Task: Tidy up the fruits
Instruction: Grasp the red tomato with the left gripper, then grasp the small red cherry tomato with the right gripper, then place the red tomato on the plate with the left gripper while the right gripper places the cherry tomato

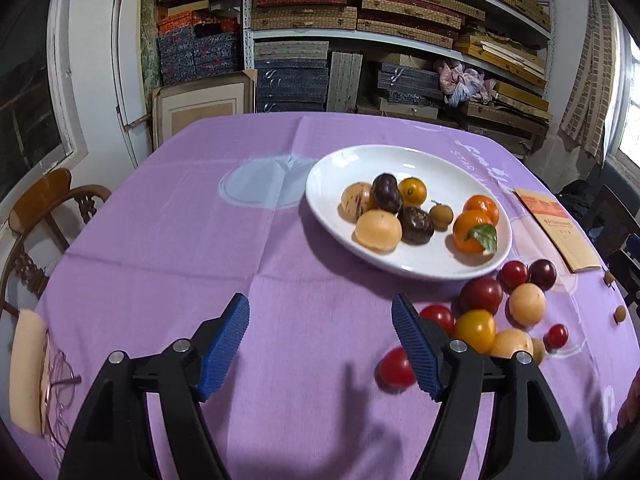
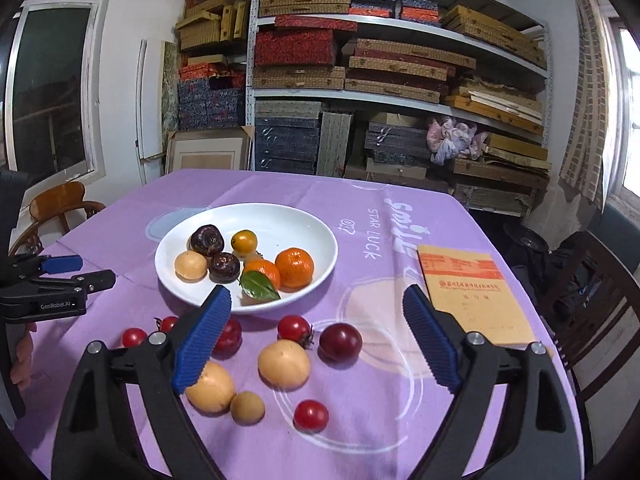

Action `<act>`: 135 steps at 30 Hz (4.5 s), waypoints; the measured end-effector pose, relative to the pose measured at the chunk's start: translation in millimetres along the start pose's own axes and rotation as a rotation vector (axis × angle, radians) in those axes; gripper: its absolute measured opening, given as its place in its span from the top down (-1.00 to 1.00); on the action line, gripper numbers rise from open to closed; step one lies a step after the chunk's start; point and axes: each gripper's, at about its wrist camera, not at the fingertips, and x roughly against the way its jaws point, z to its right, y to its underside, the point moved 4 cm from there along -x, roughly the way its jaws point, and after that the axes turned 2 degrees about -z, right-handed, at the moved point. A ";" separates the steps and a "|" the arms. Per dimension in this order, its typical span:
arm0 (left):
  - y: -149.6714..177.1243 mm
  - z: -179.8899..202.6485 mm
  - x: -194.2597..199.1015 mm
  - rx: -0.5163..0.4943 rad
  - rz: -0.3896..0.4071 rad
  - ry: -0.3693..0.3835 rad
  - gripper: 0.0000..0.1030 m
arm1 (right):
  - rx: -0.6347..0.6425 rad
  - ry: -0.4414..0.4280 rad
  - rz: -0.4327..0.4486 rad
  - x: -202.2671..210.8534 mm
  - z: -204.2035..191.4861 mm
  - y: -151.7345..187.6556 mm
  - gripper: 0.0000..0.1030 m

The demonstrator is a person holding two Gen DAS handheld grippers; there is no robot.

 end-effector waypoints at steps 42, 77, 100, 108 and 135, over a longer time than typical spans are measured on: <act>43.1 31.9 -37.6 -0.031 -0.122 0.103 0.02 | -0.006 -0.031 -0.111 -14.8 -4.9 41.4 -0.81; 41.9 -14.9 -33.9 0.043 -0.113 0.006 0.40 | -0.016 -0.063 -0.309 -45.3 2.0 65.8 -0.01; 42.0 -12.8 -34.7 0.037 -0.116 0.001 0.40 | -0.029 -0.102 -0.401 -62.7 1.2 74.7 0.48; 41.6 -10.8 -34.5 0.039 -0.114 0.010 0.40 | 0.005 -0.095 -0.358 -53.1 -7.1 70.4 0.49; -54.1 95.8 -97.5 -0.154 -0.074 0.051 0.39 | -0.002 -0.099 -0.322 -194.0 -38.2 -73.9 0.48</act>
